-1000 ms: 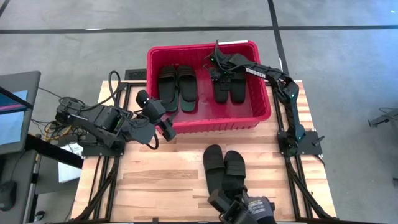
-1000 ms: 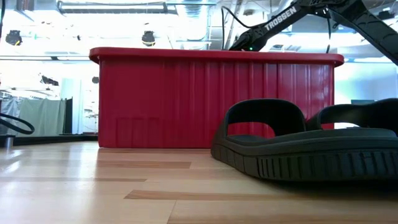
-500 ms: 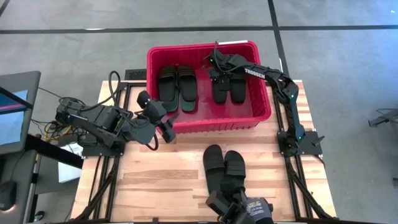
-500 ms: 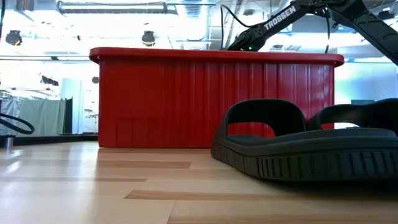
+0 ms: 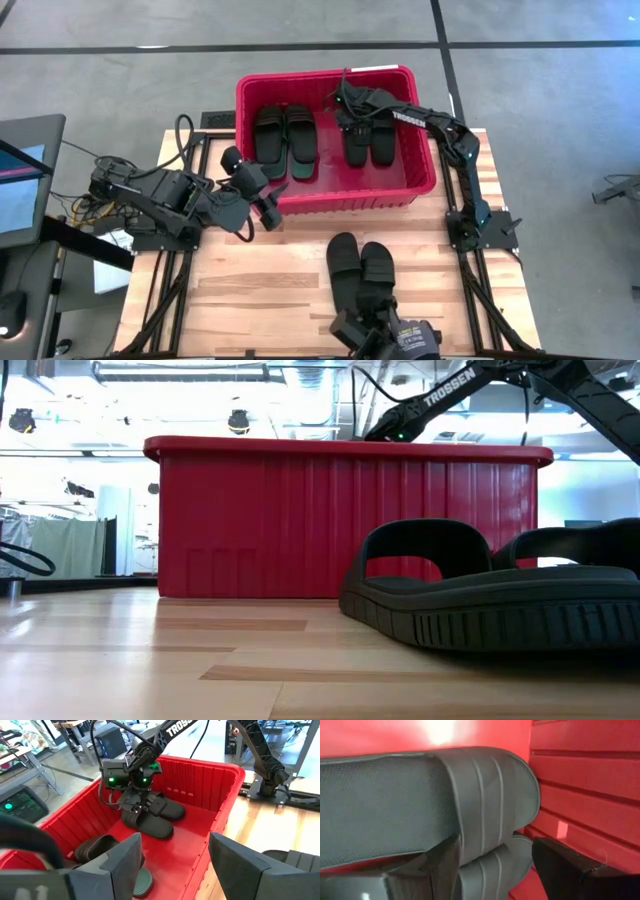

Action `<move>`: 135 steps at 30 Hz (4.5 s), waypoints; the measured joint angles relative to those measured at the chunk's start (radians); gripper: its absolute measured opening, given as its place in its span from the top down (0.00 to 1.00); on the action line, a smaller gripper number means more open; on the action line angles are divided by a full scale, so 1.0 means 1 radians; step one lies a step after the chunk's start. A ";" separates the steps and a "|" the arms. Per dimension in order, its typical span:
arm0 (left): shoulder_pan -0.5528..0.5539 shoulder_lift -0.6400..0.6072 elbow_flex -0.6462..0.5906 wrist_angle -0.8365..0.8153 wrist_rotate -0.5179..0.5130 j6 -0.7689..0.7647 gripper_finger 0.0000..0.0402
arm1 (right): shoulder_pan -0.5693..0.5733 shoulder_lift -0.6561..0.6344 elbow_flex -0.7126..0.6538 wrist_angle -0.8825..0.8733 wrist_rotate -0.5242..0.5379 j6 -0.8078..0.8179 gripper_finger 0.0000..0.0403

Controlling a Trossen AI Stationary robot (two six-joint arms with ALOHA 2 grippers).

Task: Pick and place slides into bin
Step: Put the black slide into the red bin

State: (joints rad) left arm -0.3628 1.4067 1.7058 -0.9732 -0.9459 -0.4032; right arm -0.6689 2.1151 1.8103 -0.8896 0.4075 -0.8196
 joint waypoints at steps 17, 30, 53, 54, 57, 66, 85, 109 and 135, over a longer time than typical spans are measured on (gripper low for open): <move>-0.045 0.000 0.000 -0.017 -0.002 -0.001 0.45 | 0.056 -0.026 0.002 0.015 0.025 -0.014 0.43; -0.056 0.000 0.000 -0.031 -0.006 0.000 0.45 | 0.114 -0.237 0.003 0.030 0.041 0.051 0.43; -0.076 0.000 0.000 -0.031 -0.002 0.045 0.45 | 0.468 -0.870 0.003 -0.100 -0.006 0.493 0.43; -0.076 0.000 0.000 -0.031 -0.002 0.045 0.45 | 0.486 -0.886 0.003 -0.118 -0.006 0.527 0.43; -0.076 0.000 0.000 -0.031 0.021 0.044 0.45 | 0.541 -0.923 0.003 -0.179 -0.006 0.632 0.43; -0.076 0.000 0.000 0.042 0.082 0.017 0.45 | 0.744 -0.982 0.003 -0.301 -0.006 0.786 0.43; -0.054 0.046 0.001 0.223 -0.034 0.076 0.45 | 1.113 -1.155 -0.156 -0.108 0.040 0.869 0.50; -0.067 0.254 0.001 0.228 0.436 -0.026 0.45 | 1.429 -1.289 -0.764 0.312 0.081 1.136 0.64; -0.178 0.663 0.000 0.514 0.294 -0.003 0.45 | 1.696 -1.223 -0.831 0.280 0.410 1.281 0.66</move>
State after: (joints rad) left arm -0.5412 2.0700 1.7056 -0.4594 -0.6515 -0.4060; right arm 1.0273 0.8917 0.9791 -0.6097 0.8177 0.4616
